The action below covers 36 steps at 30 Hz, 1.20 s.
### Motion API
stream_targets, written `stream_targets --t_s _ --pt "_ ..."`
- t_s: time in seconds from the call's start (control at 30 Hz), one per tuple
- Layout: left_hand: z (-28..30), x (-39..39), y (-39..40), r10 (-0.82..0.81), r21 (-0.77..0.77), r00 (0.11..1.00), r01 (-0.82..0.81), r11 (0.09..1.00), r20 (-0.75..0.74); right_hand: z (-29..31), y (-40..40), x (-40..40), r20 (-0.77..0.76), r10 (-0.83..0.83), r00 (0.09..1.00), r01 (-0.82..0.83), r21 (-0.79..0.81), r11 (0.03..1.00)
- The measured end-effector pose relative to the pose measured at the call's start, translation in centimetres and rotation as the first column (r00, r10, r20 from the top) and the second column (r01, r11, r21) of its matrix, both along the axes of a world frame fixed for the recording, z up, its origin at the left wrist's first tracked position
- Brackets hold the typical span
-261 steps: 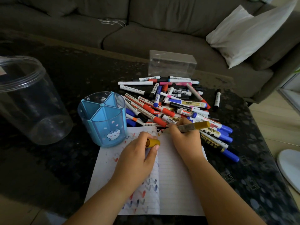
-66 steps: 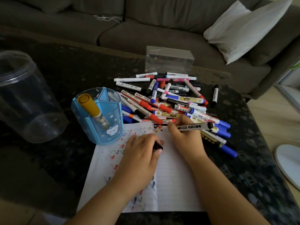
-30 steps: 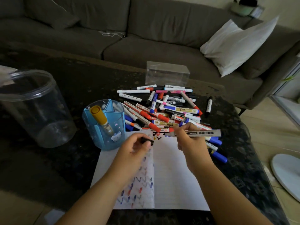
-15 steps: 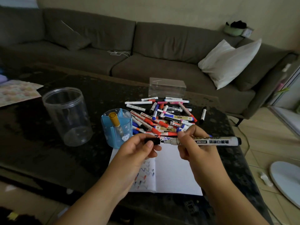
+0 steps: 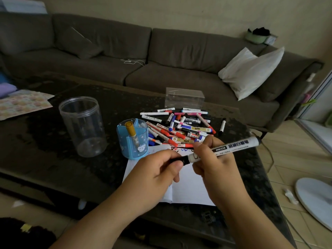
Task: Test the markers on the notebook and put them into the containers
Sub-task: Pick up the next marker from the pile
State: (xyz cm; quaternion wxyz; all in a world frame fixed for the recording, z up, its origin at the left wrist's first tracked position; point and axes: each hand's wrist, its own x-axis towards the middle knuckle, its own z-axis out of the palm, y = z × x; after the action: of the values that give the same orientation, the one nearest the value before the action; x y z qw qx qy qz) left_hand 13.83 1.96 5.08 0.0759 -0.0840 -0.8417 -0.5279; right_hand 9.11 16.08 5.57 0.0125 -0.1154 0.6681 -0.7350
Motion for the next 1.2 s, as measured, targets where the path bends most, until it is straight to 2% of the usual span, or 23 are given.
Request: stream_targets --t_s 0.07,0.13,0.27,0.4,0.43,0.47,0.53,0.6,0.63,0.73,0.83,0.9,1.0,1.13,1.2 --pt "0.3 0.2 0.2 0.017 -0.014 0.998 -0.018 1.000 -0.053 0.0 -0.6 0.2 0.048 0.036 0.998 -0.030 -0.128 0.991" --pt "0.5 0.2 0.1 0.029 -0.004 0.996 -0.029 1.000 -0.081 0.2 -1.1 0.2 0.054 0.066 0.996 -0.057 -0.162 0.985" --pt "0.1 -0.5 -0.6 0.064 -0.038 0.997 -0.065 0.997 -0.036 -0.1 -1.4 -0.9 0.065 0.038 0.997 -0.040 0.034 0.999" --pt "-0.8 -1.9 -2.0 0.199 -0.120 0.980 -0.198 0.973 0.000 -0.2 -1.7 -1.4 0.247 0.084 0.965 -0.147 0.249 0.957" --pt "-1.0 -2.1 -2.6 0.238 -0.170 0.971 -0.236 0.957 -0.006 -0.5 -1.7 -1.5 0.257 0.039 0.966 -0.130 0.347 0.929" --pt "-1.2 -2.3 -3.3 0.272 -0.225 0.962 -0.269 0.936 -0.021 -0.9 -1.5 -1.6 0.194 -0.033 0.980 -0.062 0.465 0.883" --pt "-1.7 -2.4 -4.5 0.307 -0.315 0.950 -0.306 0.898 -0.046 -1.4 -1.1 -2.0 -0.114 -0.133 0.985 0.174 0.581 0.795" --pt "-2.1 -2.5 -5.2 0.307 -0.354 0.951 -0.297 0.887 -0.028 -1.6 -1.4 -2.6 -0.368 0.016 0.929 0.246 0.650 0.719" --pt "-2.3 -2.6 -5.5 0.301 -0.365 0.954 -0.285 0.886 -0.015 -1.8 -1.8 -3.1 -0.421 0.149 0.895 0.222 0.709 0.670" --pt "-2.7 -2.9 -5.9 0.285 -0.378 0.959 -0.265 0.887 -0.003 -2.9 -4.1 -4.5 -0.408 0.434 0.803 0.150 0.844 0.516" --pt "-3.2 -3.1 -6.5 0.295 -0.385 0.956 -0.274 0.881 -0.007 -4.1 -5.9 -5.5 -0.359 0.539 0.762 0.102 0.888 0.447" --pt "-3.8 -3.2 -7.1 0.299 -0.405 0.954 -0.283 0.870 -0.025 -4.5 -6.4 -6.0 -0.366 0.548 0.752 0.089 0.881 0.465" --pt "-4.5 -3.7 -8.4 0.311 -0.445 0.946 -0.317 0.837 -0.090 -4.1 -6.1 -6.9 -0.406 0.434 0.805 0.136 0.837 0.530" --pt "-5.0 -4.9 -9.5 0.341 -0.534 0.927 -0.371 0.760 -0.158 -1.7 -6.4 -7.9 -0.478 0.100 0.873 0.243 0.602 0.761" --pt "-5.2 -5.5 -9.7 0.339 -0.554 0.928 -0.364 0.748 -0.152 -0.6 -7.0 -8.5 -0.398 0.014 0.917 0.203 0.498 0.843"
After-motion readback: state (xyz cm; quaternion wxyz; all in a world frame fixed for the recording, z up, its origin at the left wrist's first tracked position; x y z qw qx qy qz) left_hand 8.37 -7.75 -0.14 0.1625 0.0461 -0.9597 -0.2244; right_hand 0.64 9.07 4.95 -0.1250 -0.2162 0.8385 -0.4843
